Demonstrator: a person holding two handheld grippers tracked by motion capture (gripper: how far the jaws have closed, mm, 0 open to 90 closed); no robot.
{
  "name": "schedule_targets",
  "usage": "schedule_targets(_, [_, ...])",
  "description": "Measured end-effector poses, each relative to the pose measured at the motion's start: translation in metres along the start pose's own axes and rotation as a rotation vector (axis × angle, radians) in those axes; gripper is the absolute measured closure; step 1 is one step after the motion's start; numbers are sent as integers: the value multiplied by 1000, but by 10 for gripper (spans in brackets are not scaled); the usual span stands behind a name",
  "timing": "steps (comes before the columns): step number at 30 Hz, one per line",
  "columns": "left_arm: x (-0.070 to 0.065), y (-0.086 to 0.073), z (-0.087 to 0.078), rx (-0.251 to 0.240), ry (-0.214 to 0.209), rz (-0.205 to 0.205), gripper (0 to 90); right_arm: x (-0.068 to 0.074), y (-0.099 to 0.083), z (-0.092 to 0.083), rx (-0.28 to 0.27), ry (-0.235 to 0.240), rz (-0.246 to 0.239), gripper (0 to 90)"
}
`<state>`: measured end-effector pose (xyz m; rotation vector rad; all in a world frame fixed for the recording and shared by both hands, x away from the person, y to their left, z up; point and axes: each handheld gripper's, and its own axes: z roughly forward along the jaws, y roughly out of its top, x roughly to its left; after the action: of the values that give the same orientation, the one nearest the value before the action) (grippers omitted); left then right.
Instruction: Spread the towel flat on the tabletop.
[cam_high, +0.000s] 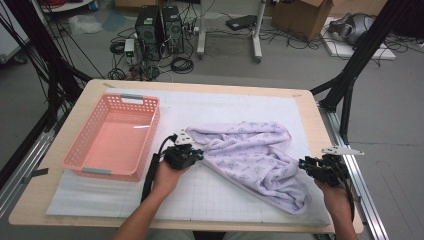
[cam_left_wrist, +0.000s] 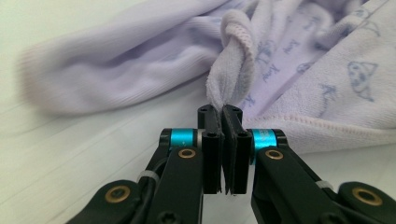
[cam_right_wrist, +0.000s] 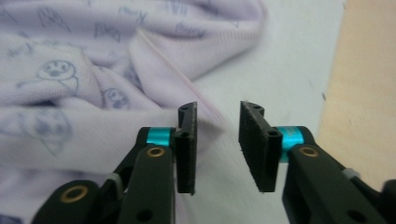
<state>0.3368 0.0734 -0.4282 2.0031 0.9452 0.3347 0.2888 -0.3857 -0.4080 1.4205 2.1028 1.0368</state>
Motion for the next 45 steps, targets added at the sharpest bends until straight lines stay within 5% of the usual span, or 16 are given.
schedule_targets(7, [28,-3,-15,-59,133,-67,867,36,31,31,-13,145,-83,508])
schedule_targets(10, [35,2,-11,-86,155,-97,866,55,41,53,31,162,-149,490])
schedule_targets(13, [36,5,-1,-60,169,-69,866,67,49,80,90,171,-217,459])
schedule_targets(16, [42,8,7,-52,180,-87,865,72,53,105,135,236,-264,435])
schedule_targets(21, [50,4,16,-53,192,-109,864,55,60,117,115,261,-193,732])
schedule_targets(23, [50,4,18,-55,188,-113,864,50,64,116,82,213,-209,774])
schedule_targets(26, [47,5,19,-80,167,-122,860,39,69,117,32,130,-167,785])
schedule_targets(29, [41,6,22,-83,159,-111,830,32,74,118,-17,-16,-149,788])
schedule_targets(30, [41,6,23,-91,152,-115,735,30,75,118,-30,-107,-156,789])
schedule_targets(32, [38,7,22,-105,125,-143,539,22,76,118,-49,-189,-140,789])
schedule_targets(34, [33,9,19,-123,97,-121,475,11,75,114,-64,-264,-80,787])
schedule_targets(39, [14,13,14,-152,-22,-85,429,-2,72,102,-87,-215,15,654])
schedule_targets(45, [-26,12,24,-115,-173,-14,411,7,71,66,-195,-124,-5,567])
